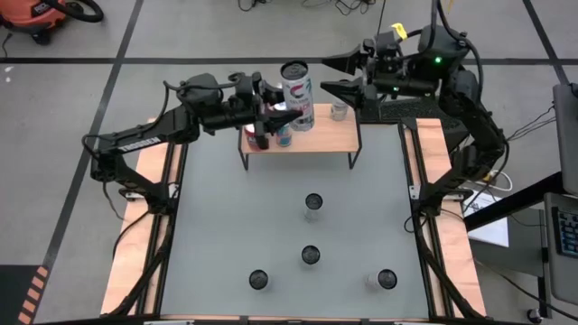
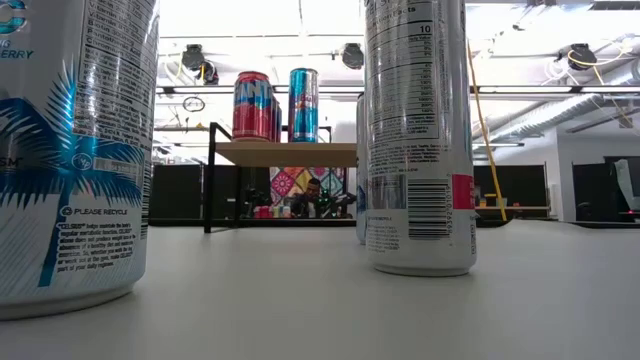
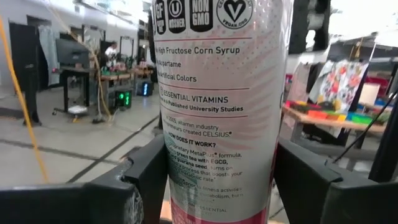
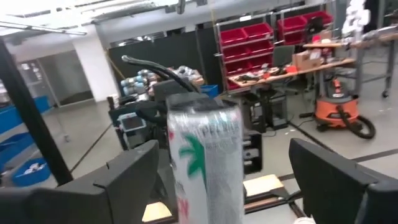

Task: Place canned beverage on shelf
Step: Put the top left white-pink soda can on the shelf

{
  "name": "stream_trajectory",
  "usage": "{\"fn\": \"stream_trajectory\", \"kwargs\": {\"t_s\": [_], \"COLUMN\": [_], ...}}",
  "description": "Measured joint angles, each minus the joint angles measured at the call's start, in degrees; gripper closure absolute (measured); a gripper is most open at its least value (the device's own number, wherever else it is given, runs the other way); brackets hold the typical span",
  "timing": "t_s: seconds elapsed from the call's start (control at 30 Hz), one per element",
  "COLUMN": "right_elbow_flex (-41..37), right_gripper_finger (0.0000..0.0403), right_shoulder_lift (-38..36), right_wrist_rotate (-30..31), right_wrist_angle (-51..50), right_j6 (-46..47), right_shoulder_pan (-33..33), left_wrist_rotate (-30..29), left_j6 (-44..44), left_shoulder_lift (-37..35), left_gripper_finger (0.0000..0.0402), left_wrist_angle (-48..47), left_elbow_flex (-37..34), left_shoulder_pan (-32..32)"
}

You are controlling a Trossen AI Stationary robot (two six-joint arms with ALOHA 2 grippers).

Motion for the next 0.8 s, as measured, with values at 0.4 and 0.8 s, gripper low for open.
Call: {"fn": "stream_trajectory", "kwargs": {"t_s": [0.4,0.8], "right_elbow_flex": [0.0,0.0], "right_gripper_finger": [0.0073,0.008], "right_shoulder_lift": [2.0,2.2], "right_wrist_rotate": [-6.9,-5.1], "right_wrist_angle": [-0.1,-8.2], "right_j6": [0.7,-8.8], "right_shoulder_pan": [-0.5,-0.5], "left_wrist_rotate": [0.0,0.0], "left_j6": [2.5,3.2], "left_shoulder_lift": [1.6,4.6], "left_gripper_finger": [0.0166,0.0166], "left_wrist_angle": [-1.6,-2.3], "left_elbow_flex": [0.1,0.0], "left_shoulder_pan": [0.0,0.0]}}
